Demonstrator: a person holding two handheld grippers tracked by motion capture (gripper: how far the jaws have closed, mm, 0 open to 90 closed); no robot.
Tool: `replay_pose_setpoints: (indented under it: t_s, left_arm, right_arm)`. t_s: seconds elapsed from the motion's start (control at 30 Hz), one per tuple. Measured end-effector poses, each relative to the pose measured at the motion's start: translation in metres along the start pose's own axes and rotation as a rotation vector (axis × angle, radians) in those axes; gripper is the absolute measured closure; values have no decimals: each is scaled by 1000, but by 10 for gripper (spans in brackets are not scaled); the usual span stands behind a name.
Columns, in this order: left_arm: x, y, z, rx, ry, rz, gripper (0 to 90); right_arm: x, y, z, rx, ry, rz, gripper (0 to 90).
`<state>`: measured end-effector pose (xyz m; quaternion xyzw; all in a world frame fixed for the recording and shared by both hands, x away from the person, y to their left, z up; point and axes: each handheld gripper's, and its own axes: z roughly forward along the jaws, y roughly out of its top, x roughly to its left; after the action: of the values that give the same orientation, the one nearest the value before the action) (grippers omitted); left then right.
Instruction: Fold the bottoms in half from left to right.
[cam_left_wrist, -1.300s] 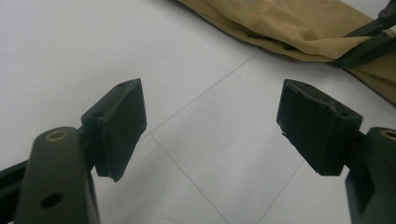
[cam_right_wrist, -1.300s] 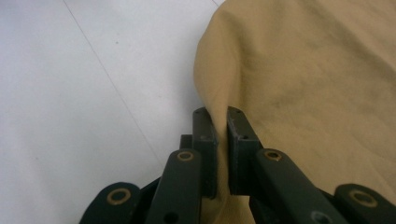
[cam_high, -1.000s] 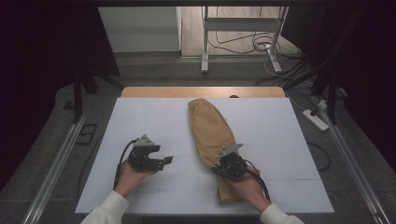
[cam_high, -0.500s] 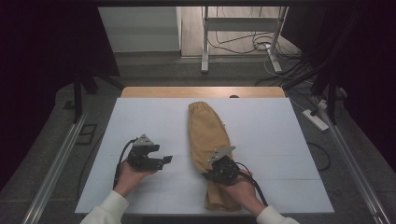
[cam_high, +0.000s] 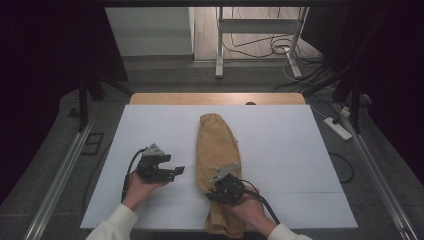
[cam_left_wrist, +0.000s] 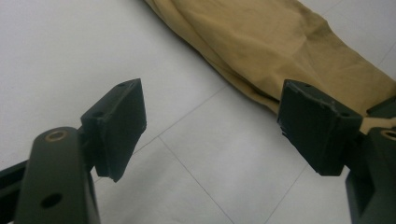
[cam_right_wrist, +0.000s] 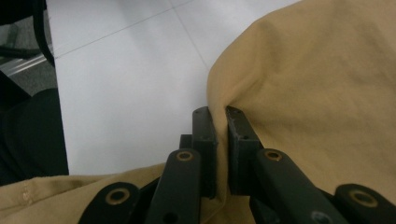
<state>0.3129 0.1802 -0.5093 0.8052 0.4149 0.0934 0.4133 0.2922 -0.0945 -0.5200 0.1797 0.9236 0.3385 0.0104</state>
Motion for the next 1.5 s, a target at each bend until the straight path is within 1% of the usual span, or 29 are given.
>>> replay_pose_setpoints:
  t_s: [0.3,0.4,0.43,0.47,0.5,0.53,0.6,0.7,0.8,0.83,1.07,1.2,1.33,1.5]
  left_arm:
    - [0,0,1,5,1,4,231]
    - [0,0,0,3,3,4,231]
    - [0,0,0,0,5,3,231]
    - [0,0,0,0,5,3,231]
    - [0,0,-1,-1,6,3,231]
    - [0,0,-1,-3,7,3,231]
    - [1,0,-1,-4,8,4,231]
    - [1,0,-1,-4,8,2,231]
    - [1,-1,-1,-4,10,1,230]
    - [2,-1,-1,-3,10,0,228]
    - [2,-1,-1,-2,12,-3,224]
    - [3,-1,-1,-3,13,-4,224]
    - [3,-1,-1,-4,13,-3,223]
    - [3,0,0,-3,12,-1,223]
  right_arm:
    - [1,0,-1,3,-4,-18,827]
    - [1,0,-2,-5,-4,-25,800]
    - [2,0,-3,-7,-4,-32,762]
    - [3,0,-4,-18,-10,-39,703]
    - [4,1,-6,-38,-26,-47,615]
    - [5,1,-9,-61,-45,-58,562]
    - [5,2,-17,-110,-67,-64,483]
    - [0,3,-28,-180,-94,-43,404]
    - [-10,1,-36,-204,-117,-9,369]
    - [-14,0,-38,-206,-129,-2,360]
    - [-32,-9,-43,-203,-159,30,357]
    - [-39,-13,-45,-198,-173,42,357]
    - [-44,-16,-47,-202,-170,55,357]
    - [-50,-20,-49,-209,-177,71,357]
